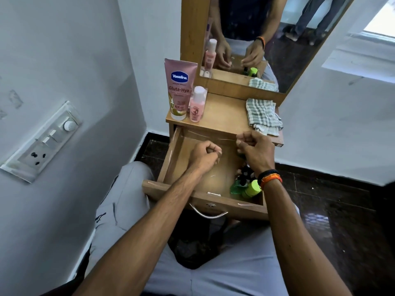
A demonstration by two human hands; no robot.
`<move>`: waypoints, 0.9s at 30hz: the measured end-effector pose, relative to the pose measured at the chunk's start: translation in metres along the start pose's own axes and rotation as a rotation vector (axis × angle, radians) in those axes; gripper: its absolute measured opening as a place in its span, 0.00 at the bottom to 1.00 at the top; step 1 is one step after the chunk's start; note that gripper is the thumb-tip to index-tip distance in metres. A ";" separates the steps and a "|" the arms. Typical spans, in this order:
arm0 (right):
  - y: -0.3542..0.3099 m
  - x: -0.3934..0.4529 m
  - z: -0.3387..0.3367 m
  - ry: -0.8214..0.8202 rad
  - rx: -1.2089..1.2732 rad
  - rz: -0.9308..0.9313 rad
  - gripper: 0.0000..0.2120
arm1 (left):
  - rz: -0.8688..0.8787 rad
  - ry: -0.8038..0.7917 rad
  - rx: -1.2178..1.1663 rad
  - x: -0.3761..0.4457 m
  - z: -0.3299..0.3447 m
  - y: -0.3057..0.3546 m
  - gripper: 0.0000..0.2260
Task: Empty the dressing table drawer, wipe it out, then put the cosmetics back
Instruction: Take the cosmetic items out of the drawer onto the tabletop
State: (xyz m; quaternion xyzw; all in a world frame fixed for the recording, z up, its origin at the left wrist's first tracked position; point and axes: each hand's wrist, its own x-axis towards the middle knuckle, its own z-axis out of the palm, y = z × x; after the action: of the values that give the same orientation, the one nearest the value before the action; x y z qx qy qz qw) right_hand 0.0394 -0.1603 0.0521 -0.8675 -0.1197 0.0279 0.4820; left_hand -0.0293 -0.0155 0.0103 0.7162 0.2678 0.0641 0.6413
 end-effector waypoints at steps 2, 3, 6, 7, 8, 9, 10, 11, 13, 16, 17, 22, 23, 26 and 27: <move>0.005 -0.008 -0.016 -0.014 -0.045 0.030 0.06 | 0.021 -0.105 0.103 -0.005 0.009 -0.003 0.06; 0.007 -0.012 -0.023 -0.021 -0.081 0.037 0.05 | 0.041 -0.153 0.149 -0.007 0.014 -0.004 0.07; 0.012 -0.024 -0.041 -0.059 -0.197 0.037 0.03 | 0.104 -0.268 0.256 -0.015 0.021 -0.004 0.07; 0.015 -0.027 -0.046 -0.071 -0.229 0.051 0.03 | 0.123 -0.305 0.281 -0.018 0.022 -0.004 0.08; 0.019 -0.031 -0.049 -0.078 -0.249 0.077 0.02 | 0.140 -0.342 0.297 -0.021 0.022 -0.005 0.09; 0.022 -0.034 -0.051 -0.082 -0.266 0.112 0.01 | 0.151 -0.376 0.314 -0.023 0.022 -0.006 0.11; 0.025 -0.039 -0.052 -0.083 -0.284 0.151 0.02 | 0.156 -0.405 0.333 -0.026 0.022 -0.007 0.14; 0.028 -0.043 -0.052 -0.083 -0.304 0.182 0.02 | 0.160 -0.425 0.355 -0.028 0.023 -0.007 0.15; 0.032 -0.052 -0.050 -0.077 -0.335 0.221 0.04 | 0.169 -0.440 0.407 -0.032 0.025 -0.007 0.18; 0.031 -0.063 -0.046 -0.097 -0.415 0.231 0.10 | 0.185 -0.441 0.479 -0.036 0.028 -0.005 0.20; 0.030 -0.064 -0.044 -0.099 -0.444 0.225 0.12 | 0.189 -0.442 0.499 -0.036 0.030 -0.004 0.20; 0.027 -0.069 -0.037 -0.131 -0.567 0.207 0.16 | 0.239 -0.440 0.629 -0.035 0.036 0.001 0.20; 0.026 -0.070 -0.036 -0.134 -0.583 0.206 0.16 | 0.246 -0.443 0.658 -0.035 0.037 0.002 0.20; 0.026 -0.072 -0.033 -0.125 -0.605 0.228 0.17 | 0.258 -0.458 0.719 -0.032 0.039 0.002 0.20; 0.026 -0.073 -0.033 -0.122 -0.616 0.235 0.17 | 0.258 -0.461 0.734 -0.032 0.040 0.001 0.20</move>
State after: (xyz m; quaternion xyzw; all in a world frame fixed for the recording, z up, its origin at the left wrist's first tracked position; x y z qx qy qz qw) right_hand -0.0209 -0.2180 0.0427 -0.9770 -0.0501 0.0980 0.1827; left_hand -0.0387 -0.0655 0.0128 0.9193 0.0314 -0.1169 0.3744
